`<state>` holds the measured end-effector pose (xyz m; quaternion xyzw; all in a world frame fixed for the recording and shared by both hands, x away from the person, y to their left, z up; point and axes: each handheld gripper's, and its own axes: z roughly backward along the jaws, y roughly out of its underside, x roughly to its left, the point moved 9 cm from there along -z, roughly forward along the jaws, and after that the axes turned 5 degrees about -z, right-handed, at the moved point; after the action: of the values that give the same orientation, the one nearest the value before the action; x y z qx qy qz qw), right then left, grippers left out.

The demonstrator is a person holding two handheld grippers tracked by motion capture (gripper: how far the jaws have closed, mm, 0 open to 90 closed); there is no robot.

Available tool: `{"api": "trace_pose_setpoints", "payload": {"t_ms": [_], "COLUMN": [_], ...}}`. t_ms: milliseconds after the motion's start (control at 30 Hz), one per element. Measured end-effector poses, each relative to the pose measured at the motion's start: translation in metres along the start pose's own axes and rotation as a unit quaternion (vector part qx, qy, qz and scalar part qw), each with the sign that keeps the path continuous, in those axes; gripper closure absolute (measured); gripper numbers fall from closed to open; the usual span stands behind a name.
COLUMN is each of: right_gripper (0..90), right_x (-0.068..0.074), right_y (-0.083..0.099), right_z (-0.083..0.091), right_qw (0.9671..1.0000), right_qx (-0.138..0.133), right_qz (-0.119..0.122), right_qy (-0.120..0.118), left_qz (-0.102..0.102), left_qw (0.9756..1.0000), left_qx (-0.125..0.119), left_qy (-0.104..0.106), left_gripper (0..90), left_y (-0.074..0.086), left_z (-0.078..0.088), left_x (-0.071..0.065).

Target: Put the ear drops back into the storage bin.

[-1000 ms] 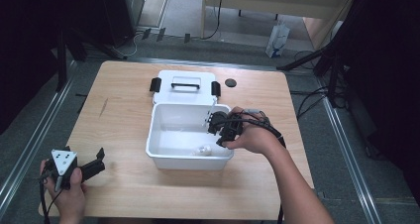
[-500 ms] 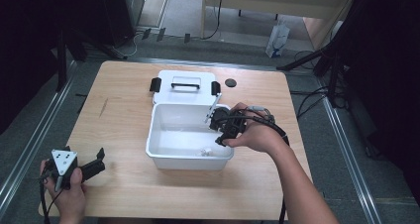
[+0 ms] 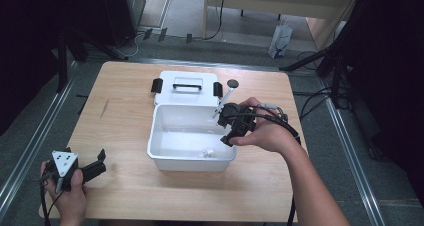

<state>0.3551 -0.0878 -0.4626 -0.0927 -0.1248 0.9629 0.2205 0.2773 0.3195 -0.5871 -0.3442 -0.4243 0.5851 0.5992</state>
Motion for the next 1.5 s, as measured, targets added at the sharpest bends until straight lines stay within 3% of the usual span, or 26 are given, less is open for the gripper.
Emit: {"api": "trace_pose_setpoints", "payload": {"t_ms": [467,933,1133,1300,1367,1400,1500], "right_gripper": [34.6,30.5,23.7,13.2,13.0,8.9,2.6], "right_x": [-0.014,-0.02,-0.024,-0.031,-0.032,-0.033,-0.034], "right_y": [0.023,0.045,0.06,0.073,0.076,0.081,0.085], "right_z": [0.019,0.014,0.007,0.001,0.001,0.0,-0.001], "right_qw": [0.9996,0.9988,0.9975,0.9943,0.9932,0.9928,0.9924], "right_qx": [-0.004,0.003,0.008,0.016,0.02,0.022,0.024], "right_qz": [-0.025,-0.046,-0.064,-0.088,-0.094,-0.089,-0.093], "right_qy": [0.015,0.017,0.029,0.058,0.065,0.077,0.076], "left_qz": [0.0,0.001,0.0,-0.001,-0.001,-0.001,-0.001], "left_qw": [1.0,1.0,1.0,1.0,1.0,1.0,1.0], "left_qx": [-0.001,-0.001,0.0,-0.001,-0.001,-0.001,-0.001], "left_qy": [-0.001,-0.001,0.0,0.0,0.0,0.0,0.0], "left_gripper": [0.6,0.6,0.6,0.6,0.6,0.6,0.6], "left_y": [0.0,0.0,0.0,0.0,0.0,0.0,0.0], "left_z": [0.0,0.0,0.0,0.0,0.0,0.0,0.0], "left_x": [0.0,0.0,0.0,-0.001,-0.001,-0.001,-0.001]}}
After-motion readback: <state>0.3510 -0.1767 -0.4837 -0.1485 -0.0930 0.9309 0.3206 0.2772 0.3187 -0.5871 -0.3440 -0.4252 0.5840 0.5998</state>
